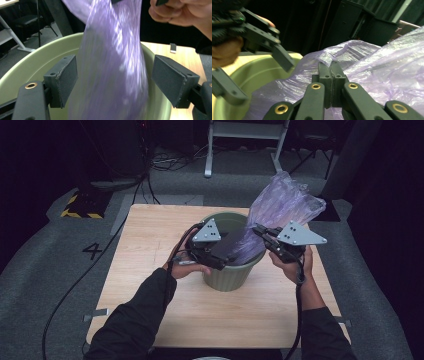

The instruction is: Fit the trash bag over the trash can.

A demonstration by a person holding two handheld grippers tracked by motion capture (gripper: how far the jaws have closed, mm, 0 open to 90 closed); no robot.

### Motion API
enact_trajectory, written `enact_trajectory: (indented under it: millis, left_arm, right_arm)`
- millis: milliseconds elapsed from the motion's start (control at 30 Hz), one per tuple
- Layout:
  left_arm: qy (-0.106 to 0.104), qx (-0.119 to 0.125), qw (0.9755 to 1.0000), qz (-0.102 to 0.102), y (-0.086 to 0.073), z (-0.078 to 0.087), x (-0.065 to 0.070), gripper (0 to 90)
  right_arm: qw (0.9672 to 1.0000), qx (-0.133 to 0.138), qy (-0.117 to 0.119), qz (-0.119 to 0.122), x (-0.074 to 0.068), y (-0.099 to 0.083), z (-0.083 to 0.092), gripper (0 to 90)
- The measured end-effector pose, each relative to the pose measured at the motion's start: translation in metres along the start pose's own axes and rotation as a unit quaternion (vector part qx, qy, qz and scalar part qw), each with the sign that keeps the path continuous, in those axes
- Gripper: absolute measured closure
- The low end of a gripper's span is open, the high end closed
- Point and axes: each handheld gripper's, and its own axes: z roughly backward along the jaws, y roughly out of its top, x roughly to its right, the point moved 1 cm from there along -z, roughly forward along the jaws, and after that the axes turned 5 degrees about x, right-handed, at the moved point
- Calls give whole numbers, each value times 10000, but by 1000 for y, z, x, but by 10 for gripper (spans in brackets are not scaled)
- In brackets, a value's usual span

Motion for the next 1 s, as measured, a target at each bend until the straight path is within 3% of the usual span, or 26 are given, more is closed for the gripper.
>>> enact_trajectory:
  millis: [100,167,433,533,800,900,1000]
  left_arm:
    - [10,-13,10000,-82,-2,-3,2,300]
    - [332,-125,9993,-134,-2,-5,5,401]
    - [519,-259,9978,-329,-7,-2,7,756]
    - [577,-294,9970,-412,-8,0,5,855]
    - [613,-241,9966,-498,-15,12,-1,893]
    - [670,-236,9966,-415,-20,17,-6,893]
    - [708,-147,9966,-399,-25,22,-9,893]
  right_arm:
    - [9999,1,145,8,-8,0,-5,900]
    - [9997,19,249,12,-13,0,-7,898]
    - [9988,45,473,118,-28,2,-8,884]
    - [9987,39,509,91,-31,1,-8,835]
    - [9994,138,304,16,-33,4,0,461]
    - [9995,257,118,-144,-29,4,8,355]
    - [9991,293,-271,-108,-26,4,18,293]
